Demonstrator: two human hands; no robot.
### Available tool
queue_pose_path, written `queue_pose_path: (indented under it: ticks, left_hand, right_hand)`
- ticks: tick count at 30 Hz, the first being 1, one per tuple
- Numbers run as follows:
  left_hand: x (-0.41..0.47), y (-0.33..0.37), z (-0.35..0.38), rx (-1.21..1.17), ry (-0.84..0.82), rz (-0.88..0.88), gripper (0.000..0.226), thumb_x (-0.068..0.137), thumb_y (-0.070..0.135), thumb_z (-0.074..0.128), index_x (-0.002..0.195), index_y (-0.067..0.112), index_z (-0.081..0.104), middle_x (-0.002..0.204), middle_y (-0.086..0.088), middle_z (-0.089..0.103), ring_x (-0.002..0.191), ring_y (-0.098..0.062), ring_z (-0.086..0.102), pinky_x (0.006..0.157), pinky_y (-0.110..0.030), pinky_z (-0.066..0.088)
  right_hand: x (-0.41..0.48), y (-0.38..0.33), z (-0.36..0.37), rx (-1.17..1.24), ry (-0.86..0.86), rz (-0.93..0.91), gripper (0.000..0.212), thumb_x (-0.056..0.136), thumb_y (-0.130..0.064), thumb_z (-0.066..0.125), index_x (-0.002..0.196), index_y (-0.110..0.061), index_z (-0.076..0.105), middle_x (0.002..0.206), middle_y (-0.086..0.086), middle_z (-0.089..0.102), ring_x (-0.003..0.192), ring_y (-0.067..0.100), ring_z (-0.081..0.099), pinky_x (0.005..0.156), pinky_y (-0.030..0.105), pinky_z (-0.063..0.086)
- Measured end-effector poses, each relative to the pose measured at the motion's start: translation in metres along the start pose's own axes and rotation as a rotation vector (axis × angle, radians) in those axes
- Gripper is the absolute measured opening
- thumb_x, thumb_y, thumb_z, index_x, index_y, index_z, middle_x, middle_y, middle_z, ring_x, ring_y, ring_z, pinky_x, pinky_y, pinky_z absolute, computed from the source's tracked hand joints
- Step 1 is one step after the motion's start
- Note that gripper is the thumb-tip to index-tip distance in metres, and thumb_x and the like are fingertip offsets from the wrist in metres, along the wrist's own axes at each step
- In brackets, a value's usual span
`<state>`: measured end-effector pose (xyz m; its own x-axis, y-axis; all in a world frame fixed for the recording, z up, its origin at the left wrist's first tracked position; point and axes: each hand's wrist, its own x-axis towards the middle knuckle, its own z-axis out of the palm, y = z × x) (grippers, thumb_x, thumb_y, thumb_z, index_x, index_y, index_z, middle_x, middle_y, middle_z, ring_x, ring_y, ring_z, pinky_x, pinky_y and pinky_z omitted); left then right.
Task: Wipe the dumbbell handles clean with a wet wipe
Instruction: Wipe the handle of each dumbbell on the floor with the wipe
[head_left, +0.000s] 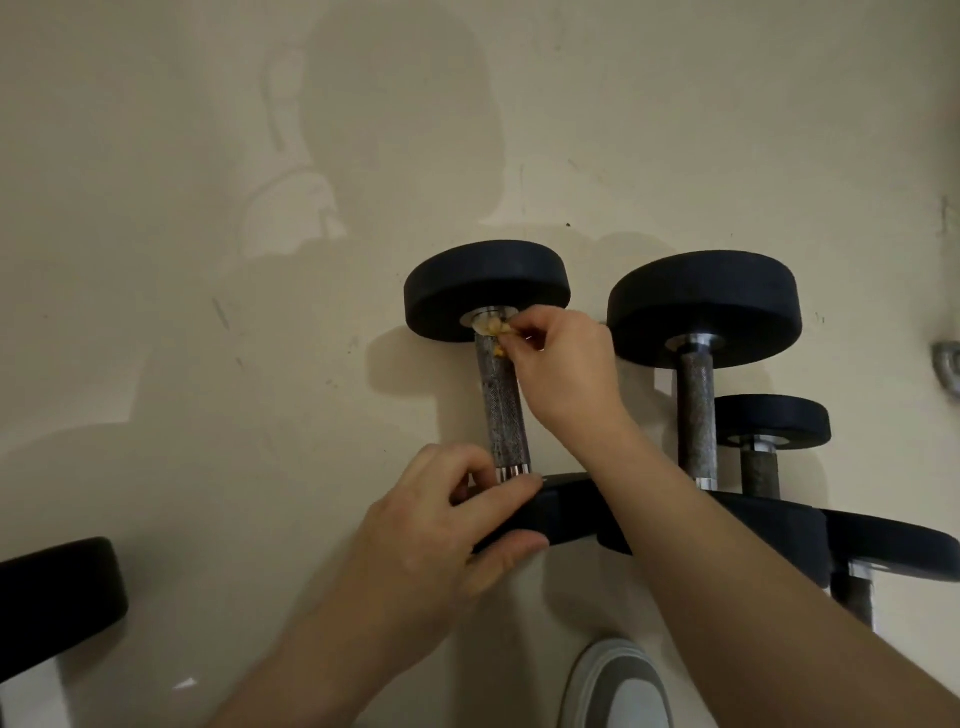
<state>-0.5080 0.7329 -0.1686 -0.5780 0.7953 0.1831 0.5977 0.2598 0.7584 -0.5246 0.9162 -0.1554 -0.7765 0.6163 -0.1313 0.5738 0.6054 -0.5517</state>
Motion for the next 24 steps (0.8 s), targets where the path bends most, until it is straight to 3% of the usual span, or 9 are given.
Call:
queue_pose_path:
  ticks: [2, 7, 12, 13, 16, 18, 21, 22, 24]
  left_hand:
    - [-0.002, 0.003, 0.003, 0.010, 0.044, 0.018, 0.037, 0.086, 0.046, 0.058, 0.116, 0.026, 0.064, 0.095, 0.005, 0.047, 0.082, -0.013, 0.045, 0.055, -0.035, 0.047]
    - [0.000, 0.004, 0.003, 0.030, 0.046, 0.043, 0.038, 0.086, 0.044, 0.057, 0.116, 0.022, 0.066, 0.092, 0.003, 0.048, 0.080, -0.011, 0.042, 0.054, -0.033, 0.046]
    - [-0.003, 0.002, 0.002, 0.028, 0.055, 0.056, 0.038, 0.087, 0.045, 0.059, 0.116, 0.022, 0.067, 0.091, 0.002, 0.051, 0.080, -0.012, 0.045, 0.057, -0.031, 0.046]
    - [-0.004, 0.002, 0.002, 0.033, 0.050, 0.061, 0.039, 0.086, 0.045, 0.060, 0.117, 0.022, 0.067, 0.092, 0.002, 0.052, 0.081, -0.013, 0.046, 0.059, -0.029, 0.046]
    - [-0.009, 0.000, 0.006, 0.046, 0.039, 0.101, 0.043, 0.081, 0.040, 0.069, 0.120, 0.023, 0.064, 0.103, 0.000, 0.052, 0.087, -0.014, 0.046, 0.073, -0.023, 0.043]
    - [-0.013, -0.001, 0.010, 0.005, 0.058, 0.105, 0.041, 0.079, 0.033, 0.070, 0.119, 0.026, 0.062, 0.108, 0.001, 0.050, 0.090, -0.015, 0.048, 0.077, -0.022, 0.042]
    - [-0.011, -0.001, 0.010, -0.032, 0.084, 0.096, 0.038, 0.079, 0.030, 0.068, 0.117, 0.027, 0.064, 0.108, 0.002, 0.051, 0.090, -0.015, 0.049, 0.078, -0.020, 0.040]
    - [-0.010, -0.001, 0.011, -0.022, 0.086, 0.107, 0.037, 0.079, 0.030, 0.069, 0.115, 0.025, 0.065, 0.107, 0.001, 0.053, 0.090, -0.015, 0.049, 0.078, -0.019, 0.039]
    - [-0.008, -0.002, 0.012, -0.007, 0.094, 0.132, 0.034, 0.079, 0.029, 0.071, 0.112, 0.022, 0.068, 0.105, -0.002, 0.058, 0.088, -0.016, 0.050, 0.076, -0.019, 0.039]
  right_hand:
    - [0.006, 0.001, -0.007, -0.057, -0.065, -0.042, 0.019, 0.088, -0.024, 0.064, 0.104, -0.017, 0.071, 0.095, -0.003, 0.066, 0.080, 0.008, 0.059, 0.067, 0.018, 0.047]
    - [0.003, -0.002, -0.012, -0.068, -0.079, -0.041, 0.009, 0.086, -0.019, 0.067, 0.092, -0.020, 0.072, 0.090, -0.004, 0.067, 0.080, 0.009, 0.060, 0.072, 0.023, 0.051]
    - [-0.037, 0.008, -0.031, -0.027, -0.508, 0.022, 0.009, 0.080, -0.019, 0.073, 0.075, -0.024, 0.068, 0.073, -0.007, 0.067, 0.068, 0.004, 0.064, 0.065, 0.023, 0.055]
    - [-0.032, 0.006, -0.029, -0.022, -0.475, -0.014, 0.008, 0.080, -0.019, 0.072, 0.076, -0.024, 0.067, 0.075, -0.008, 0.066, 0.070, 0.003, 0.063, 0.066, 0.022, 0.054]
    - [0.000, -0.003, -0.018, 0.026, -0.145, -0.046, 0.006, 0.084, -0.015, 0.069, 0.082, -0.021, 0.068, 0.085, -0.007, 0.064, 0.079, 0.005, 0.060, 0.072, 0.023, 0.053]
    - [-0.003, 0.005, -0.021, 0.053, -0.195, -0.017, 0.005, 0.085, -0.014, 0.067, 0.082, -0.019, 0.067, 0.086, -0.008, 0.064, 0.080, 0.005, 0.061, 0.075, 0.025, 0.054]
    - [-0.034, 0.016, -0.040, -0.014, -0.542, 0.002, 0.007, 0.082, -0.014, 0.070, 0.078, -0.020, 0.068, 0.079, -0.005, 0.066, 0.075, 0.004, 0.064, 0.075, 0.030, 0.057]
    - [-0.032, 0.016, -0.041, -0.053, -0.552, -0.028, 0.006, 0.081, -0.015, 0.071, 0.077, -0.019, 0.068, 0.079, -0.006, 0.066, 0.074, 0.005, 0.063, 0.074, 0.028, 0.056]
    - [-0.011, 0.007, -0.033, -0.092, -0.342, -0.102, 0.003, 0.083, -0.016, 0.069, 0.082, -0.019, 0.069, 0.085, -0.007, 0.064, 0.078, 0.006, 0.061, 0.074, 0.026, 0.054]
